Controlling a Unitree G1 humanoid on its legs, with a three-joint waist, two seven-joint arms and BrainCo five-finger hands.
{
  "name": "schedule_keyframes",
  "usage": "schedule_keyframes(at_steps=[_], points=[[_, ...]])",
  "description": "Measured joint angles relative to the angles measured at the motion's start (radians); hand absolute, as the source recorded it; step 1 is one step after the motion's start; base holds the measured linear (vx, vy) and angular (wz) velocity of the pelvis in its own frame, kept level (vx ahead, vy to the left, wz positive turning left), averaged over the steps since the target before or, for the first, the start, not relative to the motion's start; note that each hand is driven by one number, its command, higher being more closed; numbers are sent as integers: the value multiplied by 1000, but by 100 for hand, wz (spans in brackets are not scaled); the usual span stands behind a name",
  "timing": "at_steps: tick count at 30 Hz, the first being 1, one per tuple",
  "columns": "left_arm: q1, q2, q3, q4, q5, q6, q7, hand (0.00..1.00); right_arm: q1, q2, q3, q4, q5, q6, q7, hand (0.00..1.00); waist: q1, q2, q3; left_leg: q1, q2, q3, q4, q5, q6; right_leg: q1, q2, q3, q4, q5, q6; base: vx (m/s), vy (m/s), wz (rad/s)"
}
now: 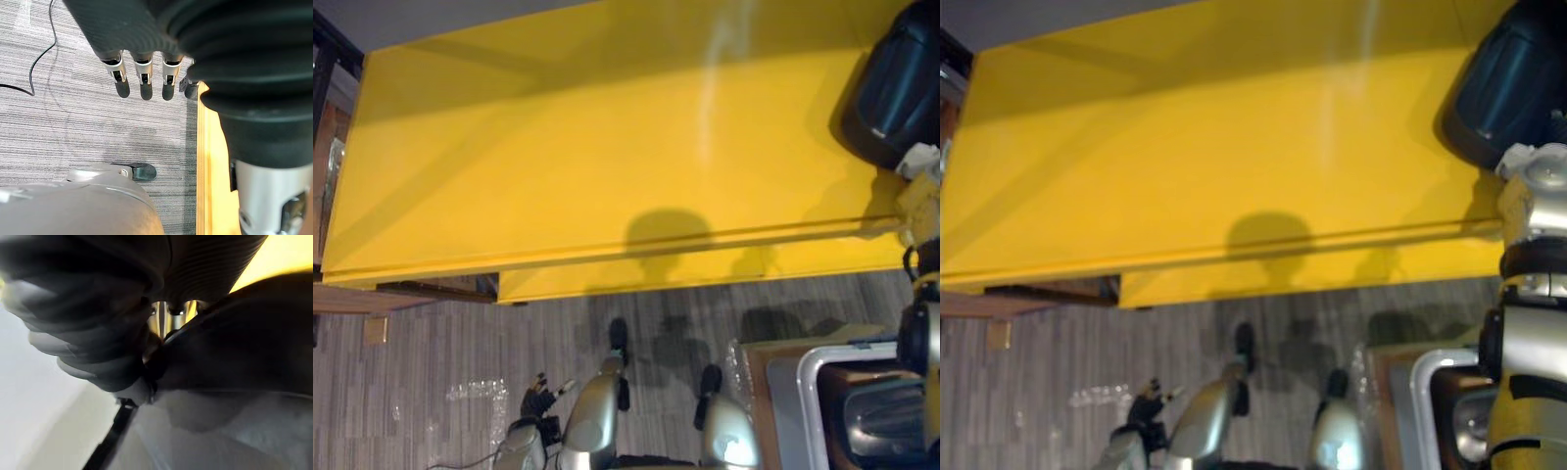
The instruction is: Walk over and take plastic housings, then place them on the shelf
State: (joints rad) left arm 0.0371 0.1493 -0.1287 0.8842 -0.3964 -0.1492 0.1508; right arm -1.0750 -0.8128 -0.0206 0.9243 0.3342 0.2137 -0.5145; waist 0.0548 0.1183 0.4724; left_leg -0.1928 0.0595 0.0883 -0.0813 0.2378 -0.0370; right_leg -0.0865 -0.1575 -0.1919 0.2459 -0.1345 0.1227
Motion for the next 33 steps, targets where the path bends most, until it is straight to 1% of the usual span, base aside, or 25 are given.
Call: schedule_keyframes(at_steps=[5,7,9,12,13,14,15,18,20,22,23,25,26,27,28,30,33], points=[[0,0,0,0,0,0,0,0,-11,-24,51,11,-79,25,80,100,0,0,0,0,0,-5,0,0,-4,0,0,-3,5,-2,0,-1,-2,1],[0,0,1,-2,0,8,0,0,-11,-34,92,20,-122,22,119,100,0,0,0,0,0,-11,0,0,-7,2,0,-8,5,-2,0,-3,-17,5],[0,1,1,-4,0,16,0,0,-11,-41,106,27,-146,17,142,100,0,0,0,0,0,-17,0,1,-8,3,1,-14,5,-3,0,-1,-24,9],[0,1,2,-5,0,20,1,0,-11,-56,145,29,-174,5,200,100,2,0,0,-1,0,-25,0,2,-9,7,1,-24,5,-6,-2,10,-25,8],[0,1,2,-7,0,20,1,0,-11,-59,168,29,-198,-12,229,100,2,0,0,-1,1,-26,0,2,-9,8,1,-25,4,-6,-3,0,0,0],[0,1,2,-7,0,20,1,0,-12,-60,174,28,-203,-16,235,100,2,0,0,-1,1,-26,0,2,-9,8,1,-26,4,-6,-3,0,0,0],[0,1,2,-9,1,20,1,0,-15,-62,183,28,-213,-26,258,100,2,0,0,-1,1,-26,0,3,-9,9,2,-26,4,-7,-3,30,-31,1],[0,1,3,-12,1,21,1,0,-27,-66,224,28,-257,-64,307,100,4,0,0,-2,1,-28,0,5,-5,15,2,-29,4,-7,-3,35,-28,2],[0,1,6,-18,1,22,1,0,-38,-71,254,28,-285,-89,344,100,10,0,0,-2,1,-29,0,5,-5,17,2,-31,5,-7,-3,31,-24,3],[0,1,13,-30,2,23,1,0,-51,-75,291,27,-315,-122,382,100,21,0,0,-4,1,-34,0,5,-5,19,2,-37,5,-7,-3,24,-23,6],[0,1,15,-34,2,23,1,0,-55,-76,300,26,-320,-133,391,100,23,0,0,-6,1,-35,0,5,-5,19,2,-39,4,-7,-3,19,-21,11],[-3,4,27,-42,3,25,1,0,-74,-76,343,26,-344,-178,420,100,25,0,0,-17,0,-49,0,8,-7,18,2,-52,4,-7,-3,20,-24,16],[-5,5,29,-41,3,27,1,0,-78,-77,351,26,-354,-190,428,100,29,0,0,-18,0,-51,0,8,-8,18,2,-53,4,-7,-3,20,-25,10],[-6,7,30,-41,3,28,1,0,-82,-79,364,24,-365,-211,439,100,40,-1,0,-17,1,-50,0,8,-7,18,2,-53,4,-7,-3,0,0,0],[-7,8,30,-42,3,28,1,0,-86,-80,373,24,-381,-221,449,100,42,-1,-1,-17,1,-50,0,8,-7,18,2,-53,4,-7,-3,0,0,0],[-6,15,31,-41,3,29,1,0,-107,-80,412,14,-429,-263,481,100,50,-1,0,-18,0,-50,0,9,-7,18,2,-54,4,-7,-3,0,0,0],[-7,29,39,-42,4,29,1,0,-113,-89,453,-26,-477,-298,509,100,53,-5,0,-18,0,-50,0,9,-7,19,2,-55,3,-7,-3,0,0,0]])
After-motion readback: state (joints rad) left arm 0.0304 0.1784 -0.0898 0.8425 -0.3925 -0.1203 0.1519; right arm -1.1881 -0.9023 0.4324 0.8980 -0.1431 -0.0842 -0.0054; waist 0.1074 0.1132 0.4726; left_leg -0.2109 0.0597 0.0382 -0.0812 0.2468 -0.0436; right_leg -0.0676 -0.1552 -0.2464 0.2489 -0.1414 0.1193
